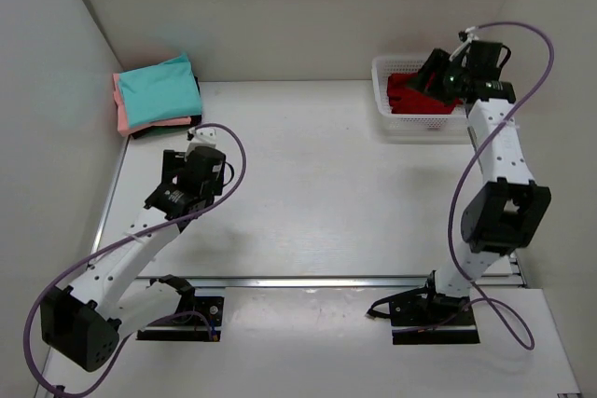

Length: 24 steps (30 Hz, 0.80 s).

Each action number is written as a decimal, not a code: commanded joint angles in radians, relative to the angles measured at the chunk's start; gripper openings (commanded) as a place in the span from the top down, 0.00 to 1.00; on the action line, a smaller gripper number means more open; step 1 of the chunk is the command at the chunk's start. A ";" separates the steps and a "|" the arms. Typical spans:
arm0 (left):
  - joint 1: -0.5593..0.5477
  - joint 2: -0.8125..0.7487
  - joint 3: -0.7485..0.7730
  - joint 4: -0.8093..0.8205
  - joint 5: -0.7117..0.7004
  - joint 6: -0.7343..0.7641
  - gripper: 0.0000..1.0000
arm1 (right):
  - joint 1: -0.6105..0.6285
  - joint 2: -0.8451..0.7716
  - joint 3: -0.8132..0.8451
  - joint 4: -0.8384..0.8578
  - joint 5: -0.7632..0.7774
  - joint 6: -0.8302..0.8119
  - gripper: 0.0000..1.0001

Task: Fold and stack the t-shirts
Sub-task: Grab crumpled tshirt from bin with the right arm

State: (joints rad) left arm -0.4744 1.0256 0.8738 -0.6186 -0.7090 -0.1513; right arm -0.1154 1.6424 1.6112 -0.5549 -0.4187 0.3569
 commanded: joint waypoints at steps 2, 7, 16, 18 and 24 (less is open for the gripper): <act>0.020 -0.082 -0.041 -0.023 -0.139 0.189 0.01 | -0.013 0.227 0.284 0.029 0.109 -0.041 0.37; 0.065 -0.056 -0.032 -0.128 -0.019 0.228 0.02 | -0.003 0.503 0.556 0.019 0.256 -0.058 0.31; 0.120 -0.044 -0.030 -0.156 -0.035 0.180 0.01 | 0.008 0.918 0.860 -0.022 0.379 -0.078 0.26; 0.114 -0.041 -0.035 -0.149 -0.058 0.170 0.02 | 0.008 0.959 0.866 -0.026 0.377 -0.073 0.25; 0.143 -0.058 -0.002 -0.063 0.078 0.239 0.02 | 0.014 1.030 0.871 -0.060 0.364 -0.036 0.28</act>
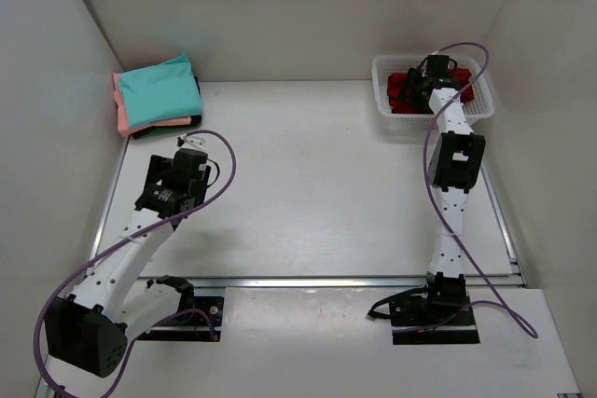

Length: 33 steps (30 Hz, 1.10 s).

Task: Fold and stack the t-shirts
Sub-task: Grab crumpled tshirt from bin with the right arm, then move the tshirt to the center of the board

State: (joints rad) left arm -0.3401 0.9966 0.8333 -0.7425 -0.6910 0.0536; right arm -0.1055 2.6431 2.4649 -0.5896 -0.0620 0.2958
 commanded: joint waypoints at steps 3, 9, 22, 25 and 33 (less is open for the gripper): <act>0.001 -0.093 0.017 0.145 0.091 0.083 0.02 | -0.006 0.034 0.029 -0.026 -0.012 0.045 0.73; 0.145 -0.188 -0.005 0.210 0.309 0.017 0.02 | -0.003 -0.036 0.049 0.063 -0.055 0.039 1.00; 0.178 -0.133 0.066 0.380 0.668 -0.152 0.02 | 0.093 -0.592 -0.056 0.231 -0.117 -0.038 1.00; 0.174 -0.093 0.073 0.434 0.723 -0.251 0.01 | 0.183 -0.812 -0.275 0.212 -0.157 -0.073 1.00; 0.185 0.000 0.217 0.399 0.743 -0.347 0.01 | 0.476 -1.156 -0.541 0.174 -0.165 -0.064 1.00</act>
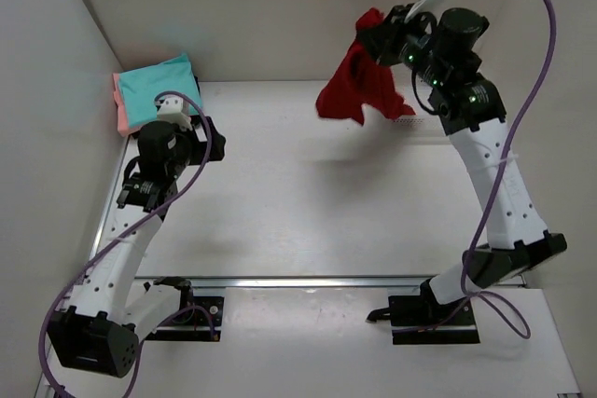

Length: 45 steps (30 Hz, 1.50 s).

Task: Fold and stack the t-shirts
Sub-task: Move the tshirt to the center of the board

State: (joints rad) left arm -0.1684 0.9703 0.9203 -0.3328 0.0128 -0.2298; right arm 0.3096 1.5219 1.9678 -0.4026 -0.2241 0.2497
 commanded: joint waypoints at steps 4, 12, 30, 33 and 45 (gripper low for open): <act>-0.022 0.082 0.232 -0.112 -0.043 -0.068 0.02 | 0.138 -0.048 -0.164 -0.033 -0.041 0.020 1.00; -0.002 0.096 0.195 -0.129 0.085 -0.118 0.02 | 0.216 0.385 0.268 -0.324 -0.262 -0.009 1.00; -0.109 0.404 0.015 0.073 0.102 -0.290 0.16 | 0.174 0.443 0.100 -0.232 -0.319 0.002 0.63; -0.097 0.485 -0.009 0.142 0.159 -0.436 0.11 | 0.131 0.394 0.008 -0.214 -0.313 0.016 0.62; -0.172 0.834 0.184 0.156 0.192 -0.687 0.32 | -0.050 0.227 -0.294 -0.170 -0.285 0.019 0.62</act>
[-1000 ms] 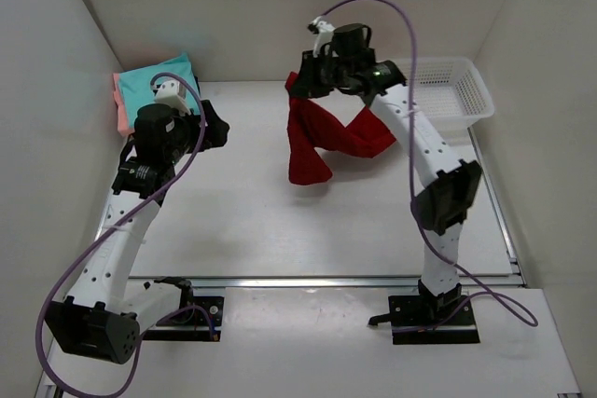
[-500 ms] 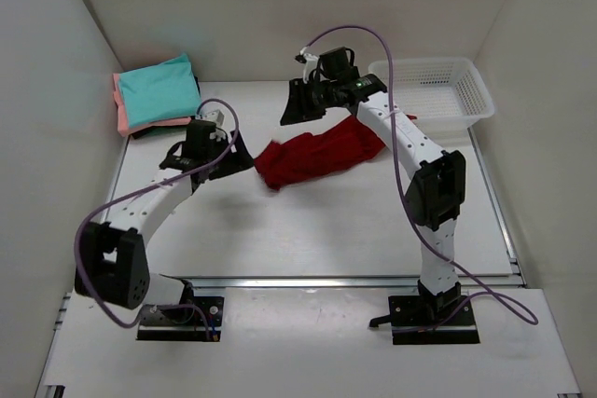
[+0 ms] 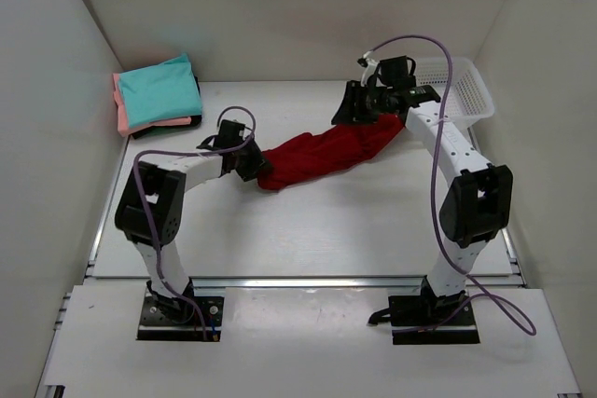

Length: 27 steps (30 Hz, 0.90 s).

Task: Fold and stack the t-shirts
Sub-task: Move the tshirt to the center of the board

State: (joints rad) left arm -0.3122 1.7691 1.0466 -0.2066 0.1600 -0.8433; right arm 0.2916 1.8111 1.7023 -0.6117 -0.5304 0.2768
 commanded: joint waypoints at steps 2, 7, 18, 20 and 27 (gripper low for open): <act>-0.041 0.059 0.069 0.065 0.062 -0.099 0.87 | -0.052 -0.074 -0.075 0.052 0.084 -0.022 0.56; 0.014 0.012 0.104 0.079 0.121 -0.106 1.00 | -0.112 0.020 -0.083 0.075 0.355 -0.074 0.46; 0.042 -0.105 -0.037 0.141 0.168 -0.154 1.00 | -0.181 0.066 -0.104 0.030 0.575 0.002 0.40; 0.044 -0.120 -0.039 0.165 0.183 -0.161 1.00 | -0.183 0.071 -0.096 0.027 0.570 0.009 0.39; 0.074 -0.149 0.318 0.161 0.174 -0.181 1.00 | -0.206 -0.036 -0.182 0.052 0.505 -0.001 0.41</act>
State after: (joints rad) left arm -0.2577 1.7035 1.1389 -0.1257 0.3267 -1.0214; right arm 0.1024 1.8786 1.5612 -0.5911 0.0021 0.2661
